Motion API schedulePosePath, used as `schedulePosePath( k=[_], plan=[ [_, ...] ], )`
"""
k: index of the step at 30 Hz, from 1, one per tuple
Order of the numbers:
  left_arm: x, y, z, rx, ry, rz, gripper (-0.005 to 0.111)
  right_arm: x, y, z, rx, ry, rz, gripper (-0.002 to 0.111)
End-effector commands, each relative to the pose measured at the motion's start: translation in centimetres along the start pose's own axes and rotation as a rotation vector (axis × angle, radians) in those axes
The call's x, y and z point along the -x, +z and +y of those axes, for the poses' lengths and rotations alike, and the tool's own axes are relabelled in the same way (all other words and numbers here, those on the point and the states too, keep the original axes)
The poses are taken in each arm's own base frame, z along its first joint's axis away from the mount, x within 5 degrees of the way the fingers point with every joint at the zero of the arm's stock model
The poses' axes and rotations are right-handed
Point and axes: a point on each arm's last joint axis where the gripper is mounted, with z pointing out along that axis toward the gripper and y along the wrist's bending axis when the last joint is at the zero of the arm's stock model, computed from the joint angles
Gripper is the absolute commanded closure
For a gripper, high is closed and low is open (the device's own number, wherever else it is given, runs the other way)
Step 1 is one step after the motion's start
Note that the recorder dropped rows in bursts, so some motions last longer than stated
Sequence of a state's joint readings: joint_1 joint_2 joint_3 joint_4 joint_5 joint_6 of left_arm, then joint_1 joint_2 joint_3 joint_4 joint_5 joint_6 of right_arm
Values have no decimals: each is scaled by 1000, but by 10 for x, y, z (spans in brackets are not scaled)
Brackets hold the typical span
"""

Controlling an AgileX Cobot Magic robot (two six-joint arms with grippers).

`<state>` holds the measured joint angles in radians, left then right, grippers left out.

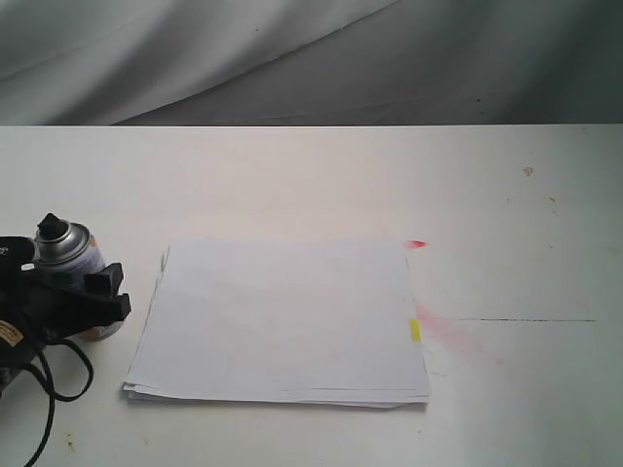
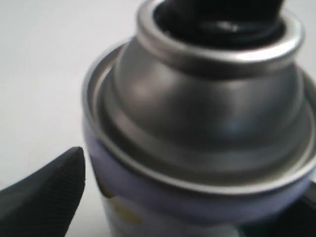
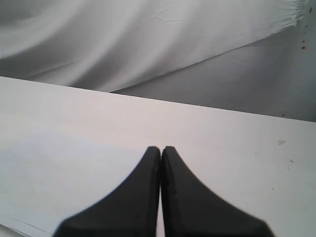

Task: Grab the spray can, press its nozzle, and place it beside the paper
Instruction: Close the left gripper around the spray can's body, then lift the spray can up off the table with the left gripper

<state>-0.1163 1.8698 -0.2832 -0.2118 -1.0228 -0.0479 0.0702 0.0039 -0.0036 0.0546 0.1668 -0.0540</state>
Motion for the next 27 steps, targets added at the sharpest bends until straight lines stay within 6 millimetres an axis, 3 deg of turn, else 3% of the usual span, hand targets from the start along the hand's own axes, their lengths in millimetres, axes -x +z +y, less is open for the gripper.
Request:
schedulePosePath(
  k=[1,12,16,20,23,25,27],
  plan=[
    [-5,8,0,15,6,10,33,-1,0,0,0,-7,3,108],
    [-5,17,-2,8,12,-13,33,-1,0,0,0,-7,3,108],
    [-6,17,-2,8,12,-11,39,-1,0,0,0,-7,3,108],
    [-4,16,-3,3,13,-17,64,-1,0,0,0,-7,3,108],
    [12,10,-12,-87,47,-81,97,-1,0,0,0,-7,3,108],
    [26,3,-17,-139,69,-140,107,-1,0,0,0,-7,3,108],
    [45,-9,-22,-191,92,-195,107,-1,0,0,0,-7,3,108]
  ],
)
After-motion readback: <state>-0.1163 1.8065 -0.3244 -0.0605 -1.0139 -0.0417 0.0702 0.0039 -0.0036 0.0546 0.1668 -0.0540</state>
